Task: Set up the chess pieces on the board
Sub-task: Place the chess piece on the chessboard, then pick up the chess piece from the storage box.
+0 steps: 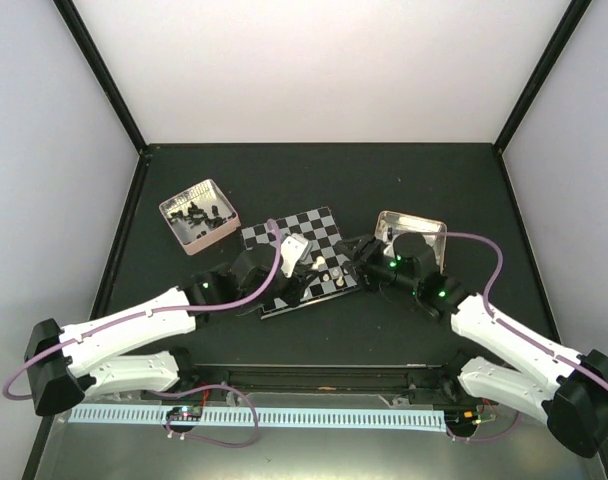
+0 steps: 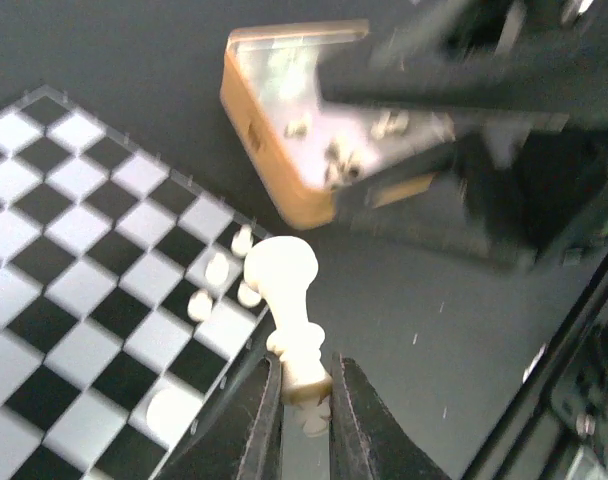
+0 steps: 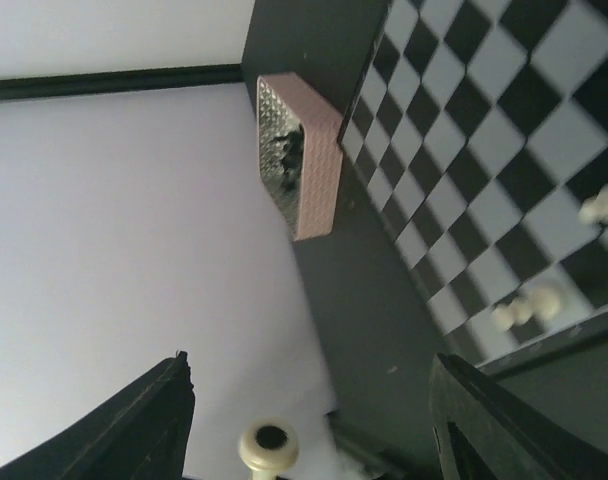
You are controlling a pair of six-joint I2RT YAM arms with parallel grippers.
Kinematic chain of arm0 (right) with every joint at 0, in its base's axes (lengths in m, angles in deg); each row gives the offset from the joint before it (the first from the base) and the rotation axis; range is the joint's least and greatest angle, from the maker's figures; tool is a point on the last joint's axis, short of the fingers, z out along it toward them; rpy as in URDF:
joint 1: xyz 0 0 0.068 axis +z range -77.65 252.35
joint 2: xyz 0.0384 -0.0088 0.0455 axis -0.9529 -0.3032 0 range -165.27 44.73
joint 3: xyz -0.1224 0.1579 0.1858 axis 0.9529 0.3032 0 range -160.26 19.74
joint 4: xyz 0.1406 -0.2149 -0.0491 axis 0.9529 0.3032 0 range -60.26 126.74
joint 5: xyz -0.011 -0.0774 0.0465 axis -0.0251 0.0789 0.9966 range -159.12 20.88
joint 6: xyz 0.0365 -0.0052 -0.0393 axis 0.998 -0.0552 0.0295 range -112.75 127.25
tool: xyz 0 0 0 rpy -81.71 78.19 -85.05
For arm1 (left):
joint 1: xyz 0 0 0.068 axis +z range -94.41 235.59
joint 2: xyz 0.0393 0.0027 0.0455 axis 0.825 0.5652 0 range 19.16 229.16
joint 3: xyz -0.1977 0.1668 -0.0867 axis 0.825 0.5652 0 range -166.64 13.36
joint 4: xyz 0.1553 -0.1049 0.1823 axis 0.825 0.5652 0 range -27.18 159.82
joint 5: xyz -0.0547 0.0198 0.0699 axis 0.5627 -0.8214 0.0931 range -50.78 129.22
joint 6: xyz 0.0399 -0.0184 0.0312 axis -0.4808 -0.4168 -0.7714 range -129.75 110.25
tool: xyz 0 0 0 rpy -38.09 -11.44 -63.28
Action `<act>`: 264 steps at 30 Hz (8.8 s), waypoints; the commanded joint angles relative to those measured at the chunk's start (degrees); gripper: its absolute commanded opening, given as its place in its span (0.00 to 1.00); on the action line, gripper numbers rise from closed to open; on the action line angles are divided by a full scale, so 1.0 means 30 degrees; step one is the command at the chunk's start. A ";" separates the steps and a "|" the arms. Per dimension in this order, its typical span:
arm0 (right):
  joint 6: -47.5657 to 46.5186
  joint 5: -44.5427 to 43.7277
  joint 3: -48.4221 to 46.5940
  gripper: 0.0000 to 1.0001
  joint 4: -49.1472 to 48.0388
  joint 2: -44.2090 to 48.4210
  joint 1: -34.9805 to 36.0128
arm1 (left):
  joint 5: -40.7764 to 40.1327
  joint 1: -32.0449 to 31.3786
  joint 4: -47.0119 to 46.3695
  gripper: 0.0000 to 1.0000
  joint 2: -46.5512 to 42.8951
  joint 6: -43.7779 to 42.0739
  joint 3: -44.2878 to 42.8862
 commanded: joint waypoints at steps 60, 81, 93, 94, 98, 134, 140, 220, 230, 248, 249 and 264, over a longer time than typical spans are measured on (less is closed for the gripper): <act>-1.0048 -1.1899 -0.0421 0.65 1.0944 0.5298 -0.0814 | 0.4667 0.3189 1.8910 0.13 1.9217 -0.3111 -1.6672; -1.0122 -1.1866 -0.0373 0.65 1.0949 0.5402 -0.0811 | 0.4056 0.3275 1.8420 0.27 1.8807 -0.2598 -1.7090; -1.0210 -1.1903 -0.0304 0.65 1.0990 0.5426 -0.0811 | 0.3825 0.3474 1.7342 0.36 1.8902 -0.2599 -1.5978; -1.0199 -1.1903 -0.0282 0.65 1.0962 0.5414 -0.0813 | 0.3797 0.3503 1.7242 0.37 1.8928 -0.2573 -1.5951; -1.0239 -1.1905 -0.0246 0.65 1.0834 0.5385 -0.0827 | 0.3719 0.3634 1.6863 0.39 1.9020 -0.2497 -1.5880; -1.0143 -1.1567 0.0048 0.65 1.0548 0.5210 -0.0812 | 0.5305 0.3746 1.5373 0.15 1.8136 -0.3082 -1.3854; -1.0180 -1.1553 0.0052 0.65 1.0546 0.5272 -0.0811 | 0.4866 0.3746 1.5416 0.22 1.8224 -0.2991 -1.4015; -2.6354 -0.5615 -1.3203 0.41 1.4692 -1.8033 -0.9102 | 0.6165 0.8445 0.4730 0.56 0.5924 -0.1046 -0.7563; -2.6313 -0.5415 -1.3096 0.28 1.4641 -1.8036 -0.9048 | 0.6239 0.8473 0.4674 0.57 0.5596 -0.0948 -0.7179; -2.6318 -0.5192 -1.2257 0.19 1.5171 -1.7387 -0.8633 | 0.6600 0.8478 0.4529 0.57 0.5617 -0.0698 -0.6852; -2.6344 -0.5095 -1.2253 0.14 1.5136 -1.7414 -0.8633 | 0.6627 0.8472 0.4511 0.57 0.5625 -0.0676 -0.6825; -2.6683 0.0367 -0.9189 0.06 0.9304 -0.9357 -0.8337 | 0.8618 0.8509 0.3664 0.59 0.3386 0.1286 -0.5782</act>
